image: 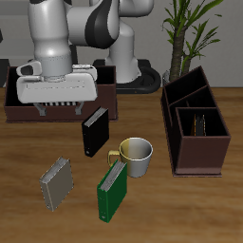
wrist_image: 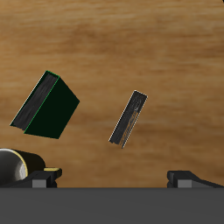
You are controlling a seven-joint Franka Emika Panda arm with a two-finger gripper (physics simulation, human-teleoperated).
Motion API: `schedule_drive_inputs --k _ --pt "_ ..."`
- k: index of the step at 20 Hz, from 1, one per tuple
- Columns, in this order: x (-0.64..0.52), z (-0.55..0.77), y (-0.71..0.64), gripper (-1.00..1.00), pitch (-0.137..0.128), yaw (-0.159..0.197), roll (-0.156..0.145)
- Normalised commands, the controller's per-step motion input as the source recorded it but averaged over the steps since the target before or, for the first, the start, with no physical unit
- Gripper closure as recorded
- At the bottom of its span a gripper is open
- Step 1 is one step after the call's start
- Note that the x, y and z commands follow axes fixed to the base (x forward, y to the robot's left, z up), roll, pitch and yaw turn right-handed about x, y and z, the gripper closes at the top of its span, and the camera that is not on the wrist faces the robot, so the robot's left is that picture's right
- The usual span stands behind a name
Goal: Place the orange book into the left desk caddy's right compartment and place the striped book into the back desk caddy's front compartment and place the yellow book into the back desk caddy's back compartment
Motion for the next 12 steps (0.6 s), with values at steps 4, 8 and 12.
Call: schedule_drive_inputs --k 4,8,12 --pt "0.22 -0.12 -0.02 -1.00 0.009 -0.022 0.024" --pt "0.36 -0.05 -0.41 -1.00 -0.005 -0.060 -0.062" --pt "0.20 -0.11 -0.26 -1.00 -0.003 -0.046 -0.024"
